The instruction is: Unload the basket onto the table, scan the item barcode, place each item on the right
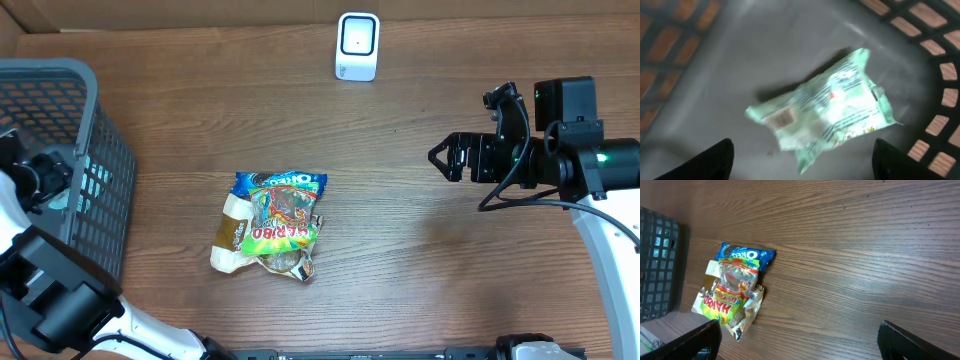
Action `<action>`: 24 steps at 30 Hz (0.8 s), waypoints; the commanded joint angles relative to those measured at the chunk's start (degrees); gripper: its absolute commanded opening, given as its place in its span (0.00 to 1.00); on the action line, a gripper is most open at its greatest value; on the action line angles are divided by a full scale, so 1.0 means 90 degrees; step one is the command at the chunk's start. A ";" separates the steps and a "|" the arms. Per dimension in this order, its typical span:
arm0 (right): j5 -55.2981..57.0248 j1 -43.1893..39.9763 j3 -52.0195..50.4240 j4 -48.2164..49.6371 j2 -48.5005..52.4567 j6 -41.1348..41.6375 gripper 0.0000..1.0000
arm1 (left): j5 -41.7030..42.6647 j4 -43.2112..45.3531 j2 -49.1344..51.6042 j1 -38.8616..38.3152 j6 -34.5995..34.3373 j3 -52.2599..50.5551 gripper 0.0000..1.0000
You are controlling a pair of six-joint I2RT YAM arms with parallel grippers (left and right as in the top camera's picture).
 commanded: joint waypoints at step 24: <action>-0.0041 0.0036 0.0034 0.0005 -0.0017 0.0017 1.00 | 0.0121 0.1887 0.0044 -0.0384 0.2715 -0.1690 0.93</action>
